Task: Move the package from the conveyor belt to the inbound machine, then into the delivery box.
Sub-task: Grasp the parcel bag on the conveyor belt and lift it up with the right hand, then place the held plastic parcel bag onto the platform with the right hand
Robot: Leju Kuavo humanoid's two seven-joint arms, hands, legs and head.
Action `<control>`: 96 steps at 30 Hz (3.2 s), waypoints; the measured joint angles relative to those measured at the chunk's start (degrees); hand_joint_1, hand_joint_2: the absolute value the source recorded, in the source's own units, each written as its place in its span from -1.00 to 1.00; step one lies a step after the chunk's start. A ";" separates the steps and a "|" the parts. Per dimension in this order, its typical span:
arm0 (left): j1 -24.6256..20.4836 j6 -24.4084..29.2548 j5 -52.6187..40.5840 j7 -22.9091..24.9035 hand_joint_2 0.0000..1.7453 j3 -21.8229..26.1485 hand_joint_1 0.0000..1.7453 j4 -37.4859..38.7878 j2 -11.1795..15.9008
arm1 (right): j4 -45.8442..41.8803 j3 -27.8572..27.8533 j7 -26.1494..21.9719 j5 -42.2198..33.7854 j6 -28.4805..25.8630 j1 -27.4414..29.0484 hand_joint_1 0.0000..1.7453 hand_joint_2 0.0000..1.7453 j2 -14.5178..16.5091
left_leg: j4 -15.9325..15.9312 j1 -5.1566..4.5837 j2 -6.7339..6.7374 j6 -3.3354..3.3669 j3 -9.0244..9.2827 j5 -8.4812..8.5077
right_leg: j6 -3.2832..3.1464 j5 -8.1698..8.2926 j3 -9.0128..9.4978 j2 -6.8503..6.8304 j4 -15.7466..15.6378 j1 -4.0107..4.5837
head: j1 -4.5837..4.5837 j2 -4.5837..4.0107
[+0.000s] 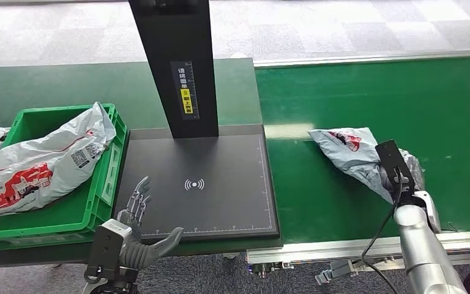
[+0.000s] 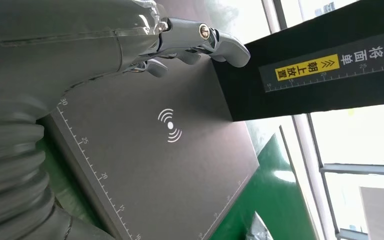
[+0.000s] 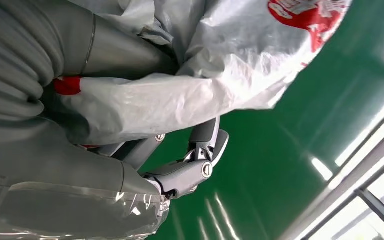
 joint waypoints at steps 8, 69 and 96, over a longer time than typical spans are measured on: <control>-1.05 0.78 0.57 -2.59 1.00 -0.17 -1.00 1.01 -0.16 | -16.00 -0.92 -9.82 -12.21 -1.36 4.18 1.00 1.00 4.25 | -0.01 0.00 0.01 -0.01 -0.15 0.00 | 0.00 0.00 -0.15 0.01 0.01 0.00 | -0.01 0.00; -8.76 2.06 4.14 -5.80 1.00 -5.49 -1.00 11.74 0.73 | 0.83 39.07 -0.04 -44.04 17.54 -35.06 1.00 1.00 24.74 | -0.01 0.04 0.04 -0.11 -0.25 0.10 | -0.06 0.03 -0.30 0.04 0.15 0.04 | 0.00 0.00; -8.87 2.62 4.77 -4.92 1.00 -6.49 -1.00 11.76 0.80 | 11.29 47.23 2.11 -46.75 22.25 -35.37 -1.00 1.00 25.98 | 0.01 0.04 0.05 -0.12 -0.21 0.10 | -0.06 0.04 -0.30 0.05 0.15 0.04 | -0.01 0.00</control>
